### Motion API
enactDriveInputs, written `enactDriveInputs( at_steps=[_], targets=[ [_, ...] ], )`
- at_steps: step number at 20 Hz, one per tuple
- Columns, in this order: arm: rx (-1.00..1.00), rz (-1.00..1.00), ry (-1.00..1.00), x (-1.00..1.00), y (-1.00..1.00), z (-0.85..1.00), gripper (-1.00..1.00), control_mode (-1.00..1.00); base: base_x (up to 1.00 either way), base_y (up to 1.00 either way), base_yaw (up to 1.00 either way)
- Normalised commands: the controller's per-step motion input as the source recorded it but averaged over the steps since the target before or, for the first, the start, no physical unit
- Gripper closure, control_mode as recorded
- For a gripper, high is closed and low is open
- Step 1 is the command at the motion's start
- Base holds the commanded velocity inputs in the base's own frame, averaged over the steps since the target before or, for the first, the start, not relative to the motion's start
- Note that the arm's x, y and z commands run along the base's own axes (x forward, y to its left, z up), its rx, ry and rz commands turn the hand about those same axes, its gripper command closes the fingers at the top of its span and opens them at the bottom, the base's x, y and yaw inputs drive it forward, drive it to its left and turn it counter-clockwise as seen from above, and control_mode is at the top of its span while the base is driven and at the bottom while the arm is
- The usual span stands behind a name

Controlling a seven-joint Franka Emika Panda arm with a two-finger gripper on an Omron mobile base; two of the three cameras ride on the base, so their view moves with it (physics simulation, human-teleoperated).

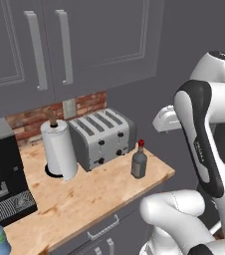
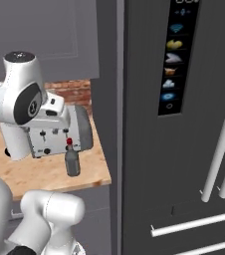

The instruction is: Place the drinks on the dining counter in a tight cluster.

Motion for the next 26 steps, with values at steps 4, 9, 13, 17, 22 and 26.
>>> enactDriveInputs(
  at_steps=[4,9,13,17,22,26],
  targets=[
    [0.0,0.01,0.0,0.52,-0.02,-0.14,-1.0,-1.0,0.0,0.0,0.0],
    [0.0,0.0,-0.02,0.38,0.0,-0.44,-1.0,-1.0,0.0,0.0,0.0],
    [0.0,0.0,-0.03,0.23,0.0,-0.53,-1.0,-1.0,0.0,0.0,0.0],
    [0.0,-0.01,-0.07,0.21,0.0,-0.55,-1.0,-1.0,0.0,0.0,0.0],
    [0.0,0.0,-0.09,0.29,0.0,-0.57,-1.0,-1.0,0.0,0.0,0.0],
    [0.0,0.0,-0.12,0.33,0.01,-0.42,-1.0,-1.0,0.0,0.0,0.0]
  ],
)
